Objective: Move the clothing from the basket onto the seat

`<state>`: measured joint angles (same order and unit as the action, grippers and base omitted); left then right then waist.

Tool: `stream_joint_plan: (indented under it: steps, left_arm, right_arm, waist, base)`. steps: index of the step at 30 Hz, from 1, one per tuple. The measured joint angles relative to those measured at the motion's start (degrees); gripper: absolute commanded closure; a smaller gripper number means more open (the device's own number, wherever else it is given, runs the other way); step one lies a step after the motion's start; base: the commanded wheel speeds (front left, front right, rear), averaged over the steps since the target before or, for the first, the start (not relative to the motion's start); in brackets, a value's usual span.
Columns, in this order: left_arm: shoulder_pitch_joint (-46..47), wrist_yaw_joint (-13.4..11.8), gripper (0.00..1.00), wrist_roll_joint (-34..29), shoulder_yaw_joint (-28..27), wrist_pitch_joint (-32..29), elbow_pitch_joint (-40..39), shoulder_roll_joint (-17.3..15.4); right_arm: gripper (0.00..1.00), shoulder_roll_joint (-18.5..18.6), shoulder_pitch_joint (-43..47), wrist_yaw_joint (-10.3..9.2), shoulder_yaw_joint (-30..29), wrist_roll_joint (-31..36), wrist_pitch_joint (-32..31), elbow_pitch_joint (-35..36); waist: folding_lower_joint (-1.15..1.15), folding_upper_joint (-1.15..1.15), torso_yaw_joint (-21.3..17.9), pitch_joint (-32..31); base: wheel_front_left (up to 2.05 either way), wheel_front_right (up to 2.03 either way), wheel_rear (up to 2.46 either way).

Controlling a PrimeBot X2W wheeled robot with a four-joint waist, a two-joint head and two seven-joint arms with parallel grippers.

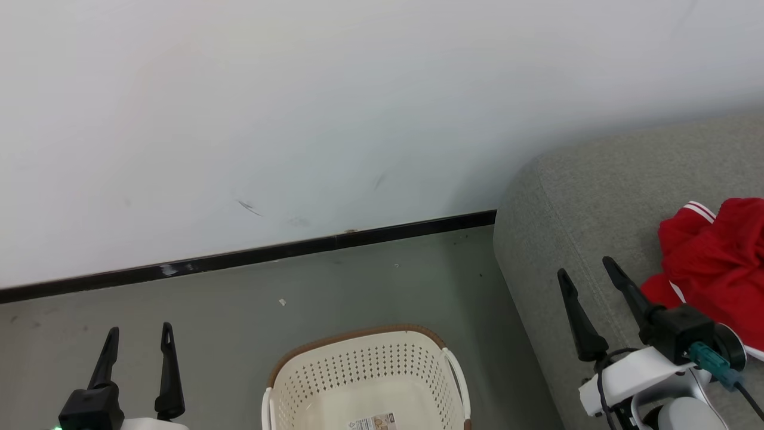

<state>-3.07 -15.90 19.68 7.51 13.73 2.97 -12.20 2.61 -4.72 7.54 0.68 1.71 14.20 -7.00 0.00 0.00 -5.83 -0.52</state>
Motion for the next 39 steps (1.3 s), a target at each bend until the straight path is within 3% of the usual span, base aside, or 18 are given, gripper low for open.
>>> stream_joint_plan:
  steps: [18, 39]
  left_arm:
    - [-1.2, 1.5, 0.0, 0.0, 1.6, 0.1, 1.5, 0.6]
    - [-1.0, 2.0, 0.0, 0.1, 1.6, 0.0, 0.5, -0.5]
  right_arm:
    - [0.0, -0.3, 7.5, -0.01, 0.0, -3.3, 0.0, 2.8]
    - [0.0, -0.3, 9.3, -0.01, 0.4, -5.9, 0.0, 5.2]
  waist:
    - [0.0, 0.0, 2.7, -3.9]
    - [0.0, 0.0, 4.3, -2.5]
  base:
    - [0.0, 0.0, 0.0]
    - [0.0, 0.0, 0.0]
